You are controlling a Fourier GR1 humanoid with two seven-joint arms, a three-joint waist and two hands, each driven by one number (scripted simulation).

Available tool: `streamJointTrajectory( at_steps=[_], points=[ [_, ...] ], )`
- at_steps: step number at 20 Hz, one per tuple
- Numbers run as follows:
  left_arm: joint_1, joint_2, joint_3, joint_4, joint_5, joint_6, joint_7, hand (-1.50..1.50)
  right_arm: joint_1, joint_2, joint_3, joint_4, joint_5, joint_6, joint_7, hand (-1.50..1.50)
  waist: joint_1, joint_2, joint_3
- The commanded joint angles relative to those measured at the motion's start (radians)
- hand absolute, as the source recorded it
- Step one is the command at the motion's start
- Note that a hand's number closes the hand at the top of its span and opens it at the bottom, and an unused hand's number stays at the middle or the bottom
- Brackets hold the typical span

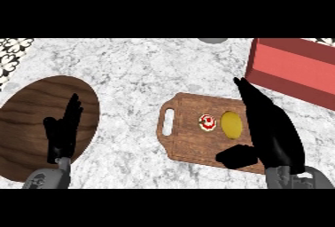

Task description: Pick the cupcake from the cutting board and place it in the cardboard box

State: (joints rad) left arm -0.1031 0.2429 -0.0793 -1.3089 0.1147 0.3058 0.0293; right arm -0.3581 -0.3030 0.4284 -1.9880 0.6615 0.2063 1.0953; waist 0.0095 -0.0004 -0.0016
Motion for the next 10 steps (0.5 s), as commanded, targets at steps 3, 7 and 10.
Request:
streamJointTrajectory(
  at_steps=[3,7,10],
  points=[
    [-0.007,-0.003,0.013,-0.001,0.008,-0.013,-0.006,0.00,-0.090,0.092,0.005,0.110,-0.029,0.150,0.225,-1.50,0.000,0.000,0.000],
    [0.031,-0.023,0.006,0.004,0.000,-0.016,-0.030,0.00,-0.082,0.150,0.030,0.162,0.009,0.112,0.216,-1.50,0.000,0.000,0.000],
    [-0.028,0.025,0.053,0.035,0.018,-0.052,-0.001,0.00,-0.097,0.194,0.015,0.230,0.044,0.091,0.186,-1.50,-0.005,0.001,0.001]
  ],
)
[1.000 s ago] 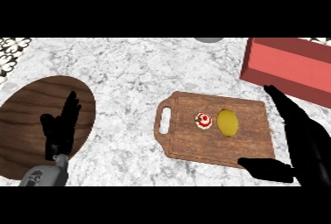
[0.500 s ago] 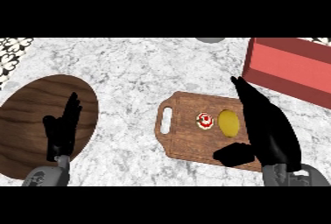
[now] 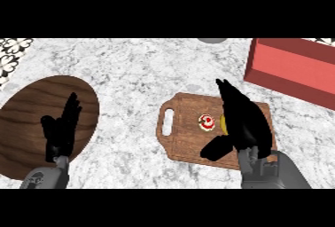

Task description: Pick the cupcake from the cutting board and place it in the cardboard box

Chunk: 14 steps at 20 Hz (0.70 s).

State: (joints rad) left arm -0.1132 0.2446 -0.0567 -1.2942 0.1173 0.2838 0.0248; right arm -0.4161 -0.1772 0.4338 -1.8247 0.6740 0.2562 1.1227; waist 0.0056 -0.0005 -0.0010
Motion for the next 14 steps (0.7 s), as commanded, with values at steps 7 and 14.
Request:
streamJointTrajectory(
  at_steps=[7,14],
  points=[
    [0.000,0.013,0.026,0.002,0.006,-0.027,0.006,0.00,-0.113,0.161,-0.007,0.120,0.075,0.124,0.254,-1.50,0.001,-0.001,0.000],
    [-0.006,-0.021,0.019,0.020,-0.006,-0.027,-0.023,0.00,-0.078,0.175,0.019,0.181,0.131,0.065,0.234,-1.50,-0.002,0.000,0.000]
  ],
)
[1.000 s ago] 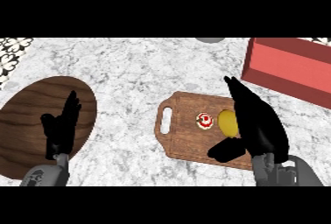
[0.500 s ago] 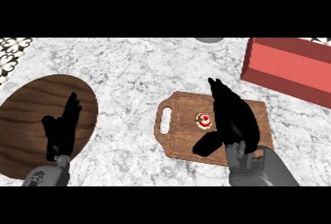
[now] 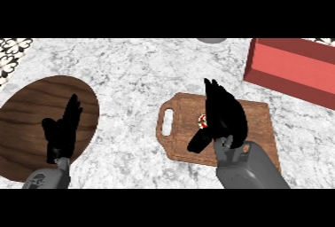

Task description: Pick the cupcake from the cutting board and place it in the cardboard box

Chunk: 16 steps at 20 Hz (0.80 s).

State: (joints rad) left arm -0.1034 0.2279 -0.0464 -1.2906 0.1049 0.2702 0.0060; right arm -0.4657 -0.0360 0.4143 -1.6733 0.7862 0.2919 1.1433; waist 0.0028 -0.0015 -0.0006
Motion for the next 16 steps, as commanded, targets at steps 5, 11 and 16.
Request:
streamJointTrajectory(
  at_steps=[5,11,16],
  points=[
    [-0.028,0.026,0.050,0.037,0.029,-0.049,0.006,0.00,0.023,0.035,0.004,0.026,0.036,0.023,0.168,-1.50,-0.007,0.001,0.000],
    [0.050,0.010,0.032,-0.025,0.005,-0.028,-0.005,0.00,-0.015,0.035,-0.042,0.136,0.065,0.021,0.131,-1.50,0.004,0.000,0.000],
    [-0.006,-0.047,-0.008,-0.001,-0.045,0.020,0.028,0.00,-0.028,0.028,-0.102,0.141,0.051,0.090,0.095,-1.50,-0.005,0.001,0.000]
  ],
)
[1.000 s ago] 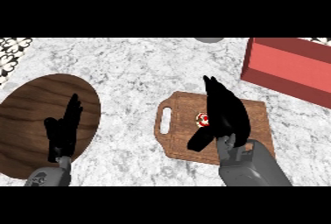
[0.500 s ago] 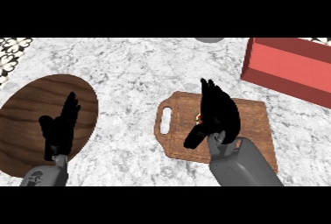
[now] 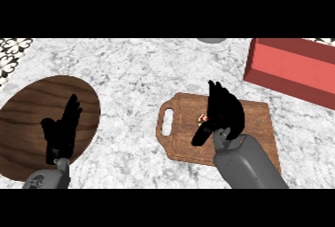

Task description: Pick the cupcake from the cutting board and place it in the cardboard box

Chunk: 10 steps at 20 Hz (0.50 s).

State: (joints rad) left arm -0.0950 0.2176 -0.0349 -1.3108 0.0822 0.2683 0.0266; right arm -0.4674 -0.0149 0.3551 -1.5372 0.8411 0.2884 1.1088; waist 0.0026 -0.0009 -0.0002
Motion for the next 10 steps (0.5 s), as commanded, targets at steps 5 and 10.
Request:
streamJointTrajectory(
  at_steps=[5,10],
  points=[
    [-0.003,-0.002,0.008,-0.034,-0.011,-0.003,0.037,0.00,-0.041,0.014,-0.009,0.104,0.000,0.017,0.120,-1.50,0.004,0.000,0.000],
    [-0.057,-0.002,0.047,0.066,-0.006,-0.031,-0.016,0.00,0.026,0.014,0.012,0.139,0.022,-0.037,0.060,-1.50,-0.002,0.002,0.000]
  ],
)
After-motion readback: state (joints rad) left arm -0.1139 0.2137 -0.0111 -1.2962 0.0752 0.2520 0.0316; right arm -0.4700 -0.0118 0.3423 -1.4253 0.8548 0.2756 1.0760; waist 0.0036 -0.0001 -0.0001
